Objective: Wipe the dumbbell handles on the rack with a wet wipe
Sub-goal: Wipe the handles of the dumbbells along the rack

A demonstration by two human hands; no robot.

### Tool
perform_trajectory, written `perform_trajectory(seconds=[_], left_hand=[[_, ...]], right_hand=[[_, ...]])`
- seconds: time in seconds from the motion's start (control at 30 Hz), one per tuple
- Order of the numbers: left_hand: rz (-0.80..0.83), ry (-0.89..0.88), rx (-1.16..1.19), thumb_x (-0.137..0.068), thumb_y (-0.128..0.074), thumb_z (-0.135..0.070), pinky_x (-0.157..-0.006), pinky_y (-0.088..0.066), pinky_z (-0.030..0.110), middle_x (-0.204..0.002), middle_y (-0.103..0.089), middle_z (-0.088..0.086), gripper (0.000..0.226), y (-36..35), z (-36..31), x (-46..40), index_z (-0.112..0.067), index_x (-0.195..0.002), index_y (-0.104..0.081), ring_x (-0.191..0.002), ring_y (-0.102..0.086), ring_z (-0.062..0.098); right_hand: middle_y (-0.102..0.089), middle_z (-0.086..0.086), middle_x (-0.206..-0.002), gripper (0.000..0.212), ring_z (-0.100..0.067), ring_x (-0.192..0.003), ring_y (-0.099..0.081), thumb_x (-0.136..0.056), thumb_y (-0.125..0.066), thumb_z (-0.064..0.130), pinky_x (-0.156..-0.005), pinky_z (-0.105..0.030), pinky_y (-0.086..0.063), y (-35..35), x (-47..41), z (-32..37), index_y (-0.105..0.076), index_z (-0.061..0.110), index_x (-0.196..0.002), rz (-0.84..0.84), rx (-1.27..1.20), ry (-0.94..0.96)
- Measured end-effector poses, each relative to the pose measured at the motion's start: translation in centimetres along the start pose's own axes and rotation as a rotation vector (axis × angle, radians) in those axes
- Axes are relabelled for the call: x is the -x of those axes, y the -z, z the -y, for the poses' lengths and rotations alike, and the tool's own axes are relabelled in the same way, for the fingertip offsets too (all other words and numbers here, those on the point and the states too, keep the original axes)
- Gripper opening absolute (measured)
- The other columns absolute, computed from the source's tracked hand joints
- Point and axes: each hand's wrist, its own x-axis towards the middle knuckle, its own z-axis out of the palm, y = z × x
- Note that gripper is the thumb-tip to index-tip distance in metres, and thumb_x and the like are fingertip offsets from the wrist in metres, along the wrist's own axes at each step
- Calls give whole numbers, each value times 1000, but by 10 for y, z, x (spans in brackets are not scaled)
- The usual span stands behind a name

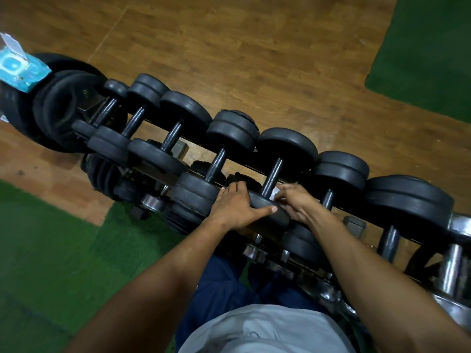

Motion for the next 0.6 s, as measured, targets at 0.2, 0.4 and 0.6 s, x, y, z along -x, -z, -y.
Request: perform_trajectory(seconds=[0.2,0.4,0.6], left_hand=[[-6,0,12,-73,-58,-89,-117,-35,48,-149,-42,13,112,0,-1,-1,-9,-147,-35,-138,-39,35],[-19,-5,27,-73,-58,-89,-117,-33,49,-151,-41,14,114,-2,-1,-1,-7,-149,-34,-139,-38,35],[-101,-33,65,-77,-56,-87,-121,-28,49,-156,-36,14,113,-11,1,5,-9,-155,-29,-144,-33,33]], right_hand=[[-62,-7,-72,27,-14,-58,-55,-85,-53,-9,-53,-25,-42,5,5,10,-63,16,-80,83,358,-11],[-64,-7,-77,28,-15,-65,-59,-81,-60,-15,-60,-24,-49,5,3,23,-65,11,-92,-137,183,174],[-73,2,-96,24,-15,-92,-70,-82,-70,7,-87,-40,-59,16,2,33,-68,28,-93,-363,241,378]])
